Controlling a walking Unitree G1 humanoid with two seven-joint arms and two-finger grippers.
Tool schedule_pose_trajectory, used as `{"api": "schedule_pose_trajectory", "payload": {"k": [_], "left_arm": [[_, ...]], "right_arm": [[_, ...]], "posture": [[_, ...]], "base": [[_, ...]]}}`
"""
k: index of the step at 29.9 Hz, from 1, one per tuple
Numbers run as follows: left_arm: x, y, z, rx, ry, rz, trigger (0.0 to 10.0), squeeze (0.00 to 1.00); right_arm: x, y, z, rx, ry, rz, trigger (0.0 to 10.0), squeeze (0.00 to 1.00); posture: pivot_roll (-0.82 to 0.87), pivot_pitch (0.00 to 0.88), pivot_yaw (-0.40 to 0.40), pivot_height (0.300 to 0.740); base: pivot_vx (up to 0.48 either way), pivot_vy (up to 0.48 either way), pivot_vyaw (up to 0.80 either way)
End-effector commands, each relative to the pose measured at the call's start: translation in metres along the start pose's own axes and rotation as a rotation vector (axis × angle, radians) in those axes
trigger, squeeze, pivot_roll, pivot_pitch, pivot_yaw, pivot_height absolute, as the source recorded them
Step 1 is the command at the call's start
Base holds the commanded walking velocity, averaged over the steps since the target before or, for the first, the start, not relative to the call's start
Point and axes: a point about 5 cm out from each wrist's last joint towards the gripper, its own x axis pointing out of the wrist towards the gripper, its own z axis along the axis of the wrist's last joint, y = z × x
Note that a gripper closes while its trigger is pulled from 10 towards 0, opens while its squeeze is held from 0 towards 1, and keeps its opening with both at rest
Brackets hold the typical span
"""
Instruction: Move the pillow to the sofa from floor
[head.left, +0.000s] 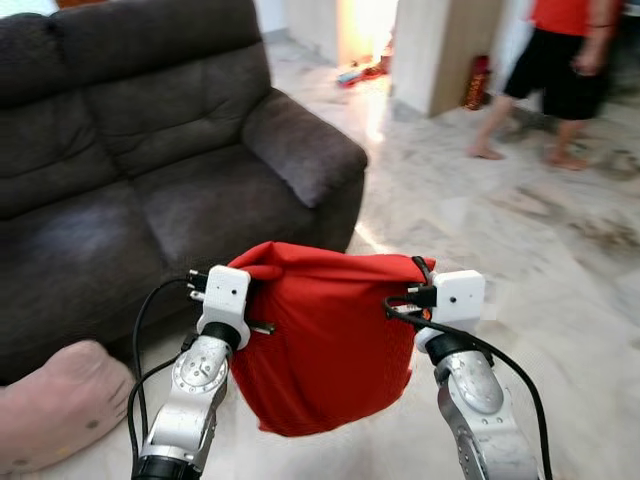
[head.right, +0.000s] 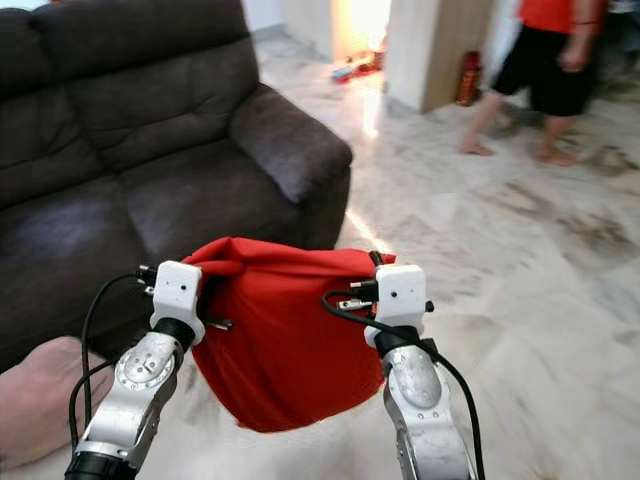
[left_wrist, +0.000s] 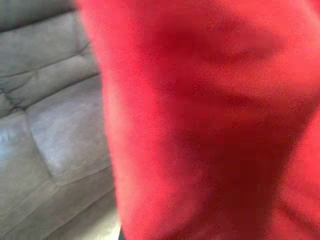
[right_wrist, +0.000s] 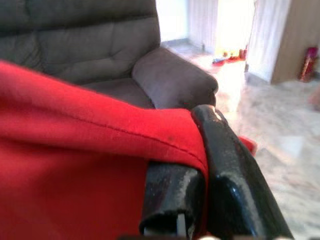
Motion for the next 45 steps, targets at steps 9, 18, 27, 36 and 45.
{"api": "schedule_pose_trajectory", "payload": {"k": [9, 18, 27, 36, 45], "left_arm": [[0.0027, 0.0140, 0.0173, 0.012, -0.074, 0.049, 10.0, 0.00], [0.0029, 0.0143, 0.0178, 0.013, -0.074, 0.048, 10.0, 0.00], [0.0028, 0.0143, 0.0180, 0.013, -0.074, 0.047, 10.0, 0.00], [0.0028, 0.0141, 0.0182, 0.014, -0.074, 0.048, 10.0, 0.00], [0.0031, 0.0138, 0.0182, 0.014, -0.073, 0.047, 10.0, 0.00]], "right_arm": [[0.0062, 0.0070, 0.0272, 0.037, -0.125, 0.016, 10.0, 0.00], [0.0068, 0.0068, 0.0273, 0.041, -0.122, 0.014, 10.0, 0.00], [0.0064, 0.0080, 0.0292, 0.010, -0.134, 0.027, 10.0, 0.00], [0.0069, 0.0083, 0.0289, 0.020, -0.131, 0.028, 10.0, 0.00], [0.0074, 0.0085, 0.0300, 0.007, -0.139, 0.034, 10.0, 0.00]], "posture": [[-0.14, 0.071, 0.037, 0.739], [-0.14, 0.077, 0.038, 0.739], [-0.14, 0.080, 0.038, 0.739], [-0.14, 0.079, 0.037, 0.739], [-0.14, 0.076, 0.036, 0.739]], "base": [[0.274, 0.000, 0.09], [0.275, 0.000, 0.00], [0.274, 0.000, 0.30], [0.274, 0.000, 0.36], [0.274, 0.000, 0.54]]}}
